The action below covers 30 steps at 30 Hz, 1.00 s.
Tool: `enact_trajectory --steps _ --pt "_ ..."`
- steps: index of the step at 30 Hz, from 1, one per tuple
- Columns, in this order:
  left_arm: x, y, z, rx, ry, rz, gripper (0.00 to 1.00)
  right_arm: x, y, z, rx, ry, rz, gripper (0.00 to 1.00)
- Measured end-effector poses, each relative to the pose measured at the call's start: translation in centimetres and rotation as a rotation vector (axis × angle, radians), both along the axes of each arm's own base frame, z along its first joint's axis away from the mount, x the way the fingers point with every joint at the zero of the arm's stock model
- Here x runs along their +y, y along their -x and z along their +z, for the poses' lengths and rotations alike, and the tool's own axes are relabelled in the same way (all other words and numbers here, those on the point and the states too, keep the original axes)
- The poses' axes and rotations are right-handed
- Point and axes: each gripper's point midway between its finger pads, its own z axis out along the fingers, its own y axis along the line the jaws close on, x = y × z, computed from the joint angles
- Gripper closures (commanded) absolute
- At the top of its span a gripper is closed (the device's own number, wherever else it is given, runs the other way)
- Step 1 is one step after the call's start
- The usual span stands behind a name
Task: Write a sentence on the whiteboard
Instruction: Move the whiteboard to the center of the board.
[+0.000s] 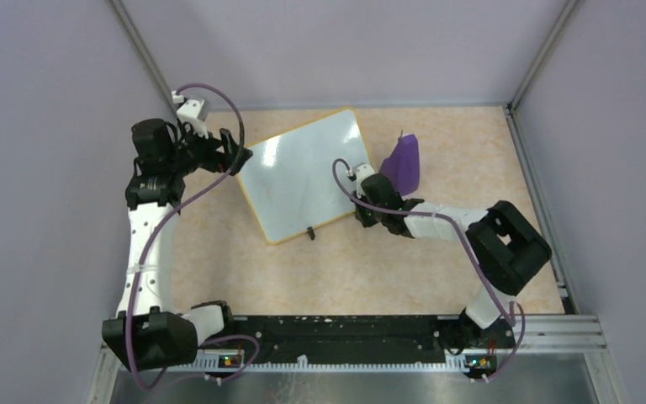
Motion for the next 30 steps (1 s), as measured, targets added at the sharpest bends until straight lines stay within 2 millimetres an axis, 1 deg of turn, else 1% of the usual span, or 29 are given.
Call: enact_trajectory --steps 6,10,12,17,20,22,26,30 --pt "-2.1 0.6 -2.3 0.096 -0.014 -0.143 0.03 -1.7 2.7 0.5 -0.017 0.02 0.103 1.0" --pt "-4.1 1.1 -3.9 0.162 -0.02 -0.234 0.05 -2.6 3.7 0.4 -0.021 0.027 0.155 1.0" --pt "-5.4 1.4 -4.6 0.188 -0.029 -0.276 0.06 -3.0 3.9 0.4 -0.017 0.027 0.168 1.0" --pt "-9.4 2.2 -5.7 0.229 -0.062 -0.381 0.1 -4.0 4.3 0.6 -0.026 0.024 0.203 1.0" --pt "-11.0 2.3 -6.1 0.25 -0.072 -0.41 0.13 -4.6 5.1 0.7 -0.032 0.026 0.229 1.0" --pt "-11.6 2.2 -6.5 0.273 -0.068 -0.416 0.15 -4.8 5.5 0.7 -0.034 0.03 0.245 1.0" --pt "-11.7 1.5 -7.7 0.324 -0.061 -0.387 0.21 -5.0 5.5 0.7 -0.032 0.031 0.259 1.0" --pt "-11.7 1.3 -8.2 0.355 -0.047 -0.373 0.36 -5.2 5.6 0.5 -0.018 0.031 0.263 1.0"
